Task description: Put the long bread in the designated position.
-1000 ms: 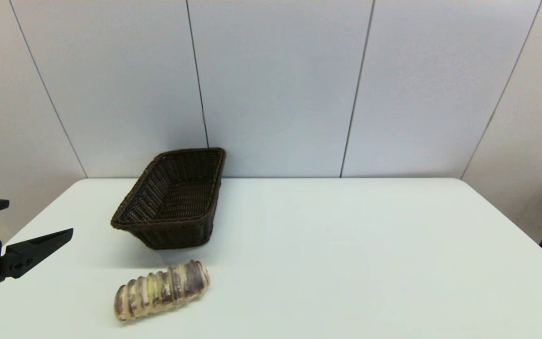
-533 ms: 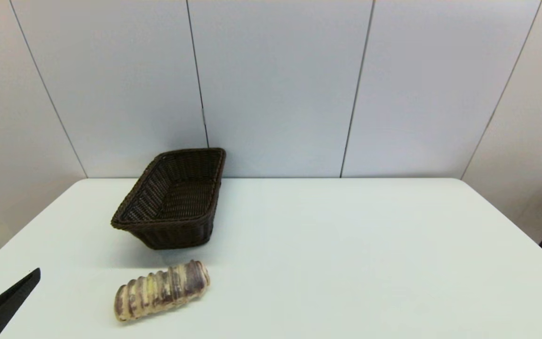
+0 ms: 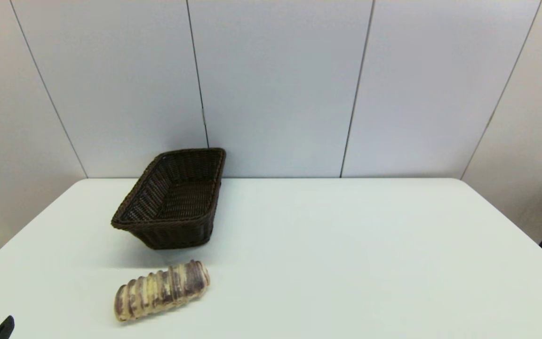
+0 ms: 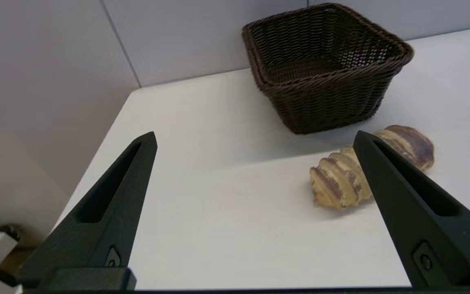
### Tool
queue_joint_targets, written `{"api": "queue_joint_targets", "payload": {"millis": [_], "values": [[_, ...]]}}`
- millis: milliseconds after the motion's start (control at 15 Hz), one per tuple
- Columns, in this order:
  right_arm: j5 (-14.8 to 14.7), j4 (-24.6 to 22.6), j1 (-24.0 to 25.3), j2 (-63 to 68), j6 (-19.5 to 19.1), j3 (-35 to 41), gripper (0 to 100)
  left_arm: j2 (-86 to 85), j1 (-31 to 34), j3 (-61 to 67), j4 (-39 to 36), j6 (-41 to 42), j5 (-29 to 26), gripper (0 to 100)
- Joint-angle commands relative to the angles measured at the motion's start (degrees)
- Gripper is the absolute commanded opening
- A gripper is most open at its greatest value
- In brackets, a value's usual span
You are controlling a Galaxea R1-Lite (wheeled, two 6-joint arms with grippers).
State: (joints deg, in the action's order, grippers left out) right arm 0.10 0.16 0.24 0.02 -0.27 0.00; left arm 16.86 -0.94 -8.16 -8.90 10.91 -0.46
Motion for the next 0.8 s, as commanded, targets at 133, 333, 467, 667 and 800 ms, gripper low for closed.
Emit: {"api": "queue_joint_targets", "payload": {"millis": [133,333,467,667,800], "values": [[-0.01,0.02,0.02,0.06,-0.08,0.0,100,-9.13,0.85,7.98,0.02,-3.09,-0.15,100],[0.08,0.02,0.02,0.06,-0.08,0.0,100,-13.87,0.85,8.16,5.38,-3.44,-0.42,100],[-0.01,0.02,0.02,0.06,0.0,0.0,100,-16.24,0.85,8.24,8.55,-4.23,-1.65,100],[-0.01,0.02,0.02,0.06,-0.08,0.0,100,-16.86,0.85,8.24,8.64,-5.02,-1.47,100],[0.08,0.02,0.02,0.06,-0.08,0.0,100,-16.86,0.85,8.24,8.64,-5.37,-1.56,100]]}}
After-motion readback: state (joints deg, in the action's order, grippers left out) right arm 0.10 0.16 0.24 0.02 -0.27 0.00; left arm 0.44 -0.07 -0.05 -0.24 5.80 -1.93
